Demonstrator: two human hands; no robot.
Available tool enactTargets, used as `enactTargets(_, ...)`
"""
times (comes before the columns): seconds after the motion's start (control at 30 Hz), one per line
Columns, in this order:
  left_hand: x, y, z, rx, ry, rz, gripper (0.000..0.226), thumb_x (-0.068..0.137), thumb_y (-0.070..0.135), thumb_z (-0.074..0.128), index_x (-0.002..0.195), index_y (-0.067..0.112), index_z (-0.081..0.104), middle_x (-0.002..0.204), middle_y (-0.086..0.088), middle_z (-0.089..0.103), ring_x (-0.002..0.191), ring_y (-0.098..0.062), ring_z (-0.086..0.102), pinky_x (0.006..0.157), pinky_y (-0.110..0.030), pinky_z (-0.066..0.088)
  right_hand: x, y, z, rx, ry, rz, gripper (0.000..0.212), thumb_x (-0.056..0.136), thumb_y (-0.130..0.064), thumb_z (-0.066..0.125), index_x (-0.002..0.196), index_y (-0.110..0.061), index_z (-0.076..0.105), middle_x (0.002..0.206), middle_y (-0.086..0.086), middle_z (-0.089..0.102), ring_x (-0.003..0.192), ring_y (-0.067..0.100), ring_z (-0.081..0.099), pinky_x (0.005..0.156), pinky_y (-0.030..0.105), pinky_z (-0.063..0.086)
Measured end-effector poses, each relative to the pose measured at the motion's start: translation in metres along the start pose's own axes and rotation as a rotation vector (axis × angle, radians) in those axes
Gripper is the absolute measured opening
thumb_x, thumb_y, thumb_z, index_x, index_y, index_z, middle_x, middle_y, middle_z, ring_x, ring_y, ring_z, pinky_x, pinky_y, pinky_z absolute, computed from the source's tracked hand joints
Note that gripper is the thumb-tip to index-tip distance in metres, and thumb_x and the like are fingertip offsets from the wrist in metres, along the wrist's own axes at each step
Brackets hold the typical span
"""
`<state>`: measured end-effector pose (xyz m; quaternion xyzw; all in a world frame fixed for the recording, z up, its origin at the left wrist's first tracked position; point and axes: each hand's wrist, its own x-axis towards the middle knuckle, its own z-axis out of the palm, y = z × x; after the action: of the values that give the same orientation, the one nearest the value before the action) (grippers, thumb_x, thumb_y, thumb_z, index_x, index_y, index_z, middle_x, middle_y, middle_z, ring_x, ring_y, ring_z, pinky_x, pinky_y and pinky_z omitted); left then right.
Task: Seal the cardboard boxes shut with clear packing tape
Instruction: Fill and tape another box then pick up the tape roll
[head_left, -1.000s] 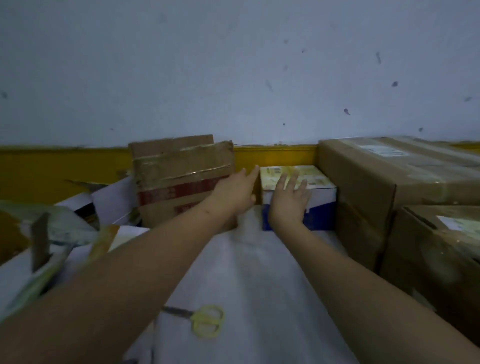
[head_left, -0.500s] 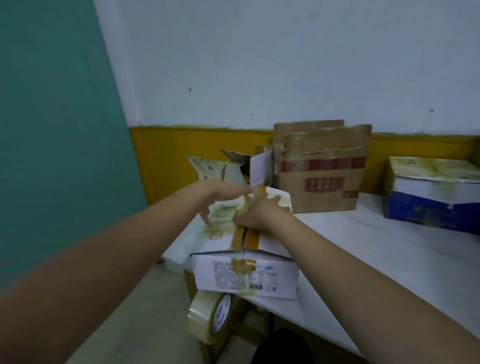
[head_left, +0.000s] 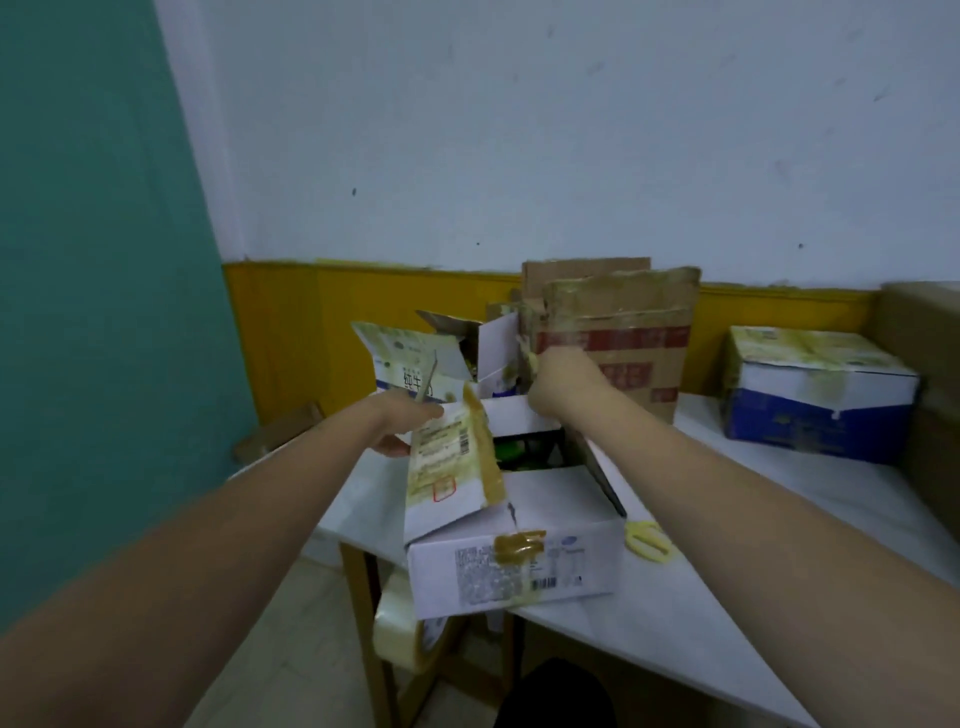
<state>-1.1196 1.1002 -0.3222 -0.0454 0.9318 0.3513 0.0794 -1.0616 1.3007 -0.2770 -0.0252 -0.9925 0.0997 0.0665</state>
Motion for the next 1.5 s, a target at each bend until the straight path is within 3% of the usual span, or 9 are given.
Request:
enactTargets(0.13,-0.004,-0.005,-0.005,-0.090,-0.019,0.050,0.065,0.096,0.059,0.056,0.142,0.014,0.045,0.138,-0.008,0.053,0.082,-0.022,0.071,0.055,-0.027,0.055,-0.016,0.038,-0.064,0.164,0.070,0.040,0.011,0.095,-0.011,0.055,0.098,-0.002,0.060,0.096,0.011,0.060,0.075,0.020,0.056,0.057,0.029,0.047)
enactTargets(0.27,-0.017,0.014,-0.005,-0.358,-0.019,0.055,0.036,0.103,0.026,0.048,0.127,-0.001,0.055,0.131,-0.010,0.060,0.071,-0.027,0.076,0.045,-0.025,0.054,-0.036,0.086,-0.129,0.176,0.072,0.083,0.037,0.090,-0.024,0.071,0.123,-0.009,0.065,0.120,0.010,0.063,0.107,0.029,0.060,0.094,0.039,0.050)
enactTargets(0.4,-0.059,0.062,0.025,-0.447,-0.007,0.224,0.028,0.104,0.027,0.046,0.122,0.007,0.052,0.103,-0.010,0.065,0.064,-0.025,0.073,0.055,-0.031,0.056,-0.038,0.129,-0.162,0.031,-0.004,0.126,0.028,0.093,-0.024,0.068,0.119,-0.012,0.069,0.117,0.007,0.068,0.102,0.028,0.064,0.095,0.047,0.053)
enactTargets(0.6,-0.106,0.126,0.092,-0.244,-0.016,0.615,0.024,0.087,0.056,0.071,0.091,0.035,0.061,0.093,0.010,0.071,0.077,-0.007,0.067,0.059,-0.026,0.057,-0.025,0.183,-0.153,-0.347,0.175,0.151,0.038,0.091,-0.015,0.065,0.130,-0.017,0.064,0.131,0.012,0.060,0.118,0.033,0.055,0.097,0.044,0.049)
enactTargets(0.9,-0.089,0.145,0.186,-0.528,-0.279,0.659,0.017,0.094,0.024,0.071,0.101,0.009,0.073,0.065,0.007,0.064,0.043,0.001,0.050,0.042,-0.015,0.038,-0.050,0.218,-0.086,-0.163,0.218,0.096,0.027,0.099,-0.020,0.045,0.116,-0.017,0.066,0.122,0.006,0.065,0.106,0.026,0.059,0.086,0.040,0.053)
enactTargets(1.1,-0.093,0.135,0.199,-0.601,-0.257,0.717,0.004,0.094,0.021,0.070,0.095,0.023,0.073,0.049,0.006,0.060,0.044,-0.006,0.053,0.049,-0.019,0.046,-0.082,0.205,-0.047,-0.229,-0.276,0.165,0.060,0.105,-0.053,0.024,0.149,-0.017,0.042,0.149,0.011,0.046,0.133,0.029,0.044,0.105,0.038,0.036)
enactTargets(1.3,-0.095,0.126,0.199,-0.605,-0.319,0.777,0.021,0.099,0.010,0.062,0.114,0.019,0.074,0.080,-0.006,0.073,0.058,-0.013,0.067,0.054,-0.022,0.051,-0.084,0.223,-0.025,-0.191,-0.163,0.197,0.064,0.100,-0.063,0.022,0.124,-0.017,0.059,0.125,0.010,0.061,0.099,0.024,0.053,0.095,0.042,0.044)
enactTargets(1.4,-0.095,0.119,0.196,-0.584,-0.416,0.847,0.033,0.099,-0.007,0.050,0.115,0.011,0.073,0.109,-0.005,0.071,0.075,-0.020,0.074,0.061,-0.022,0.054,-0.085,0.234,-0.016,-0.232,-0.030,0.223,0.062,0.097,-0.068,0.014,0.097,-0.025,0.058,0.108,0.007,0.062,0.113,0.030,0.053,0.108,0.056,0.031)
enactTargets(1.5,-0.095,0.105,0.195,-0.494,-0.513,0.886,0.046,0.097,-0.017,0.035,0.115,0.000,0.073,0.126,-0.006,0.065,0.101,-0.007,0.069,0.076,-0.016,0.053,-0.089,0.241,-0.020,0.016,0.236,0.174,0.053,0.102,-0.060,0.025,0.088,-0.021,0.058,0.080,0.000,0.060,0.086,0.025,0.062,0.074,0.037,0.045)
